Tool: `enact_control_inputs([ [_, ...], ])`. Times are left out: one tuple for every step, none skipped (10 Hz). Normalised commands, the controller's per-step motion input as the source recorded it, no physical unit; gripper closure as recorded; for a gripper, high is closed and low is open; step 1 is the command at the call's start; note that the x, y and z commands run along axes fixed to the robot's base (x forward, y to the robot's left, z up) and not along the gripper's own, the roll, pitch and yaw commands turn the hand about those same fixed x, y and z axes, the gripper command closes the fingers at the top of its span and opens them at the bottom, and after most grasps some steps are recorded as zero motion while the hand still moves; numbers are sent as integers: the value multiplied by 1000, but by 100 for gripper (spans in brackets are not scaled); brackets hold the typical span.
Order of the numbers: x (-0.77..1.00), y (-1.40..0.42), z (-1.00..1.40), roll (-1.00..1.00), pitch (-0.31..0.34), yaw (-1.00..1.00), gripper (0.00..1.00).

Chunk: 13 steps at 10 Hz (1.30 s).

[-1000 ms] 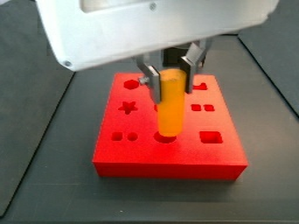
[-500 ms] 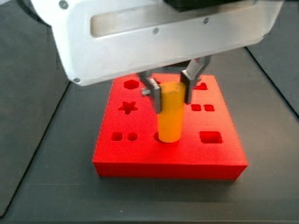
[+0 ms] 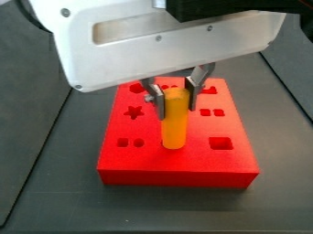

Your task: Insert the oval object.

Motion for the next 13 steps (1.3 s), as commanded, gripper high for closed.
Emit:
enact_control_inputs([
  [0,0,-154,141,9,-40,100],
  [0,-34,-203,131,0,-74,100],
  [0,-63,-271,109,0,-149,100],
  [-100,0,-274,30,0,-203,100],
  [46,-34,-269,27,-1,-146,100],
  [269,-49,-351,50,0,-186,100],
  [266,-31,-466,73,0,-203,100],
  [254,0,-637,79,0,-180,100],
  [309,-14,-709,84,10,-183,100],
  [0,0,-671,111,1,-91,100],
  [-194,0,-449,180,0,-11,100],
  [0,0,0,19,6,0,100],
  [0,0,0,0,0,0,100],
])
